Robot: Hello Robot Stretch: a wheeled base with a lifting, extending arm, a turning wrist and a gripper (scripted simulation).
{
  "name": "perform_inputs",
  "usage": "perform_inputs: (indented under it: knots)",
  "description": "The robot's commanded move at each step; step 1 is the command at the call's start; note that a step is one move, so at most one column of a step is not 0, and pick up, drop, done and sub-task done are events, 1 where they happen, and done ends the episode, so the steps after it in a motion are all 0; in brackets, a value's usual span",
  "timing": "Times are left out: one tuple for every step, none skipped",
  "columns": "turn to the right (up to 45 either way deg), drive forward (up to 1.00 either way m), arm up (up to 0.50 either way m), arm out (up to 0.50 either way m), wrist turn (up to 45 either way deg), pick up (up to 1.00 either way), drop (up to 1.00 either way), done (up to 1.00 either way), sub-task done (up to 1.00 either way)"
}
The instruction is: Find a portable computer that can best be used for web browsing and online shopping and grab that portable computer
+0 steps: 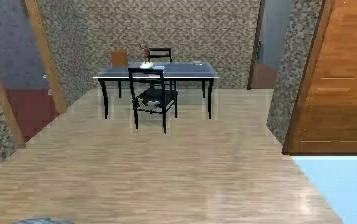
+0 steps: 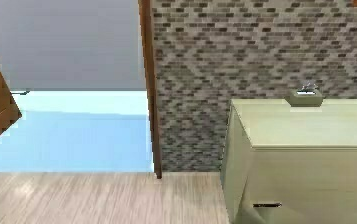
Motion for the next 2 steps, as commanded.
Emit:
perform_inputs:
  knots:
    - [18.0,0.0,0.0,0.0,0.0,0.0,0.0,0.0,0.0]
    - [0.0,1.0,0.0,0.0,0.0,0.0,0.0,0.0,0.0]
